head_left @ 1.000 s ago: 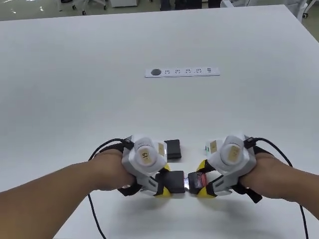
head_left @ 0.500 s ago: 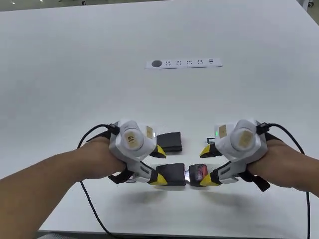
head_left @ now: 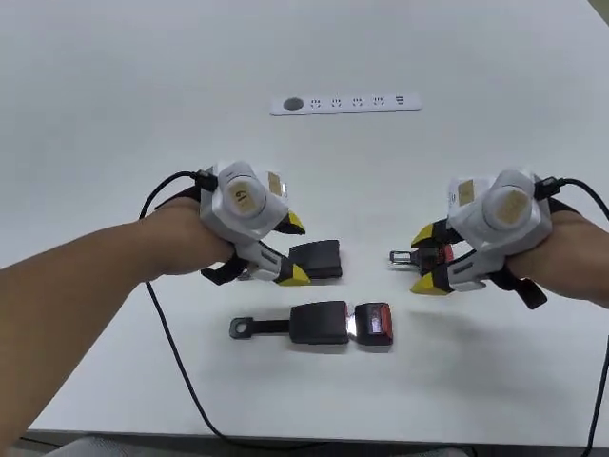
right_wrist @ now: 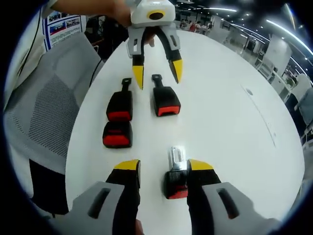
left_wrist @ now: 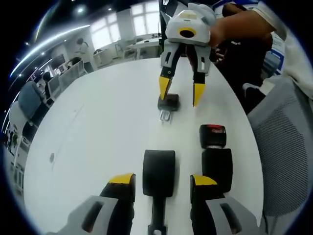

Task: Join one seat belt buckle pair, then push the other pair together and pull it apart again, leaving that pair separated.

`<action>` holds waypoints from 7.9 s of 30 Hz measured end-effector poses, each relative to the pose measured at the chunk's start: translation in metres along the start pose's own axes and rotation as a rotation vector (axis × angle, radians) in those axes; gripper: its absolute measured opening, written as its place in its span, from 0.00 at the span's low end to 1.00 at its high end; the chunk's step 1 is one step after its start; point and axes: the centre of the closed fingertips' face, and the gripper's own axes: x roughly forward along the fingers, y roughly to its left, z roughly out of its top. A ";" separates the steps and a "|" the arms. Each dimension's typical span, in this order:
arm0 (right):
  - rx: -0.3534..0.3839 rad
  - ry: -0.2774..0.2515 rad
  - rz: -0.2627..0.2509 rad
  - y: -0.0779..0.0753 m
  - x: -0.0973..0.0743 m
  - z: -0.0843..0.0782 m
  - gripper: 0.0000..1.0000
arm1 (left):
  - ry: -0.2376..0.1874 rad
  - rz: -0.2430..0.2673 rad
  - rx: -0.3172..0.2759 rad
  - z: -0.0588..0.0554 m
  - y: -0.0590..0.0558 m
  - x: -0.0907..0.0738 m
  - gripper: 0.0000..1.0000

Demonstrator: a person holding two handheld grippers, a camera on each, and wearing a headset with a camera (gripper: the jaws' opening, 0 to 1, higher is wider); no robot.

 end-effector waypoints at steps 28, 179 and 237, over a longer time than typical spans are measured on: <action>0.005 0.069 0.096 -0.024 0.020 -0.042 0.34 | 0.090 -0.108 0.024 -0.022 0.000 0.033 0.34; 0.055 0.053 0.064 -0.032 0.006 -0.066 0.42 | 0.125 -0.091 0.024 -0.023 0.004 0.037 0.34; 0.380 -0.201 -0.367 0.080 -0.080 -0.032 1.00 | -0.123 0.342 -0.493 -0.100 -0.105 -0.110 1.00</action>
